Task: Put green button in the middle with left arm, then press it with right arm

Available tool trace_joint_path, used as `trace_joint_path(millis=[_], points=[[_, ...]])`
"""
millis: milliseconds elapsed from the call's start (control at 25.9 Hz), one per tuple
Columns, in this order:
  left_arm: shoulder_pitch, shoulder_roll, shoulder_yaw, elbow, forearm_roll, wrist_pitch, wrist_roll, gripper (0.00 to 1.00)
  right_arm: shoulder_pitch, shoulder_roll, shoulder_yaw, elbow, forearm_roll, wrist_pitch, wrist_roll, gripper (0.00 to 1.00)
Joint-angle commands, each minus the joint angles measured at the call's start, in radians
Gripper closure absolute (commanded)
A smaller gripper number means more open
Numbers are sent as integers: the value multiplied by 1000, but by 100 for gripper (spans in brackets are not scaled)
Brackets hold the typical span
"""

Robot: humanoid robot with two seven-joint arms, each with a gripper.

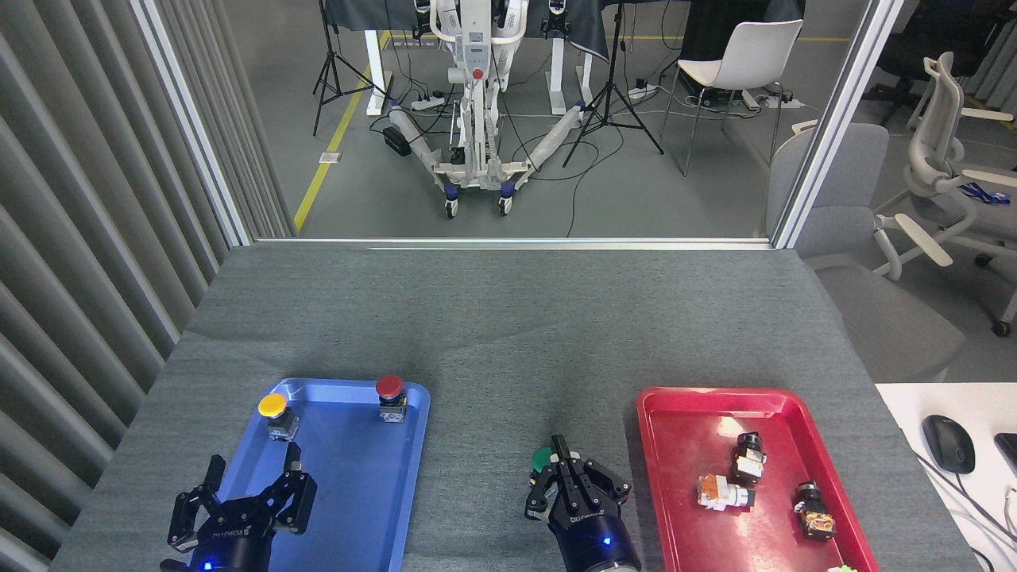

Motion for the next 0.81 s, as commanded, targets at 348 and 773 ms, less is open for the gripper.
trace_joint_path(millis=[348, 773], points=[[-1, 4, 2, 1, -33, -10, 13, 1, -36, 7, 13, 145, 5, 62, -3, 100], [-8, 5, 2, -2, -34, -14, -8, 1, -36, 7, 17, 27, 8, 88, -21, 100]])
